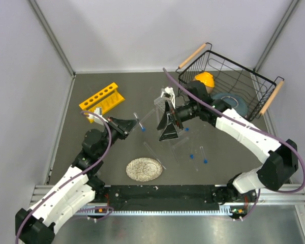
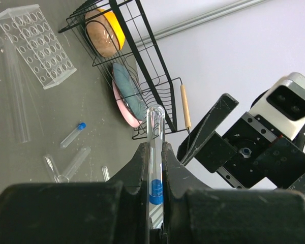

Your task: Organize the chemistry lab equipment

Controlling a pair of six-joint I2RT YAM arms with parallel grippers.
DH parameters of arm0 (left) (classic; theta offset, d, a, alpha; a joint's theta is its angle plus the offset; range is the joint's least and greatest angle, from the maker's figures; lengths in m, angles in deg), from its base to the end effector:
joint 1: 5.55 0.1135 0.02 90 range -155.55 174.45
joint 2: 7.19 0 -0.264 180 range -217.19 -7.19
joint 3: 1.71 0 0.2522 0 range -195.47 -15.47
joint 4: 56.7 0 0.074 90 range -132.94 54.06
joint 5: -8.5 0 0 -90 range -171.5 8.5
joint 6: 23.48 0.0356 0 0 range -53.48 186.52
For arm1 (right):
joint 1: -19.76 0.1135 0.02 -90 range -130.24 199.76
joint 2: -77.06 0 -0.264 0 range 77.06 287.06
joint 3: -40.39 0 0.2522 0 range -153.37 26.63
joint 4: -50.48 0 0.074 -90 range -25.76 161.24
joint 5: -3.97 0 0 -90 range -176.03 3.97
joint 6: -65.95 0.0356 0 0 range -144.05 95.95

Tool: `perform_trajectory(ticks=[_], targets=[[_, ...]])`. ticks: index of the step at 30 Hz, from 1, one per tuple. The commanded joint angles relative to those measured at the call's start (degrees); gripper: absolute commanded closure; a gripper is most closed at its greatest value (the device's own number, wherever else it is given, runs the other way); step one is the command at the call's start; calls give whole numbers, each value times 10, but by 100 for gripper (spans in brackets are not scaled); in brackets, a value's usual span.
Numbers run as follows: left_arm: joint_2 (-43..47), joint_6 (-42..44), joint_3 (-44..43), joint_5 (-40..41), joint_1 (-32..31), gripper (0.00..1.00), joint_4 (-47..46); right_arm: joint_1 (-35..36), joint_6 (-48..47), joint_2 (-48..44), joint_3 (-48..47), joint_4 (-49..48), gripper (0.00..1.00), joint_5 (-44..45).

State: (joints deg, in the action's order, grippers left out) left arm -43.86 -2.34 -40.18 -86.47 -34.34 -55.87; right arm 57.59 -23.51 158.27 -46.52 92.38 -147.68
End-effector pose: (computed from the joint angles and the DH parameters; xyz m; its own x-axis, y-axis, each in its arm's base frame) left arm 0.1473 -0.0845 0.2809 -0.5130 -0.7784 -0.3620 0.2143 0.2922 -0.9320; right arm 0.2209 0.2112 0.3458 -0.4745 -0.3628 -0.8020 -0.8477 -0.0571 0.5274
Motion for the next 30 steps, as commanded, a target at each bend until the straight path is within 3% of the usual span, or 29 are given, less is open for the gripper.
perform_trajectory(ticks=[1, 15, 22, 28, 30], targets=[[-2, 7, -4, 42, -23, 100, -45, 8, 88, 4, -2, -82, 2, 2], [-8, 21, -17, 68, -48, 100, -40, 8, 127, -10, 13, -93, 2, 49], [-17, 21, -23, 77, -57, 100, -47, 8, 216, 1, 25, -144, 4, 66], [-25, 8, -23, 84, -70, 100, -71, 8, 313, 29, 30, -199, 9, 85], [-28, 6, -21, 94, -81, 100, -78, 10, 339, 40, 33, -222, 18, 81]])
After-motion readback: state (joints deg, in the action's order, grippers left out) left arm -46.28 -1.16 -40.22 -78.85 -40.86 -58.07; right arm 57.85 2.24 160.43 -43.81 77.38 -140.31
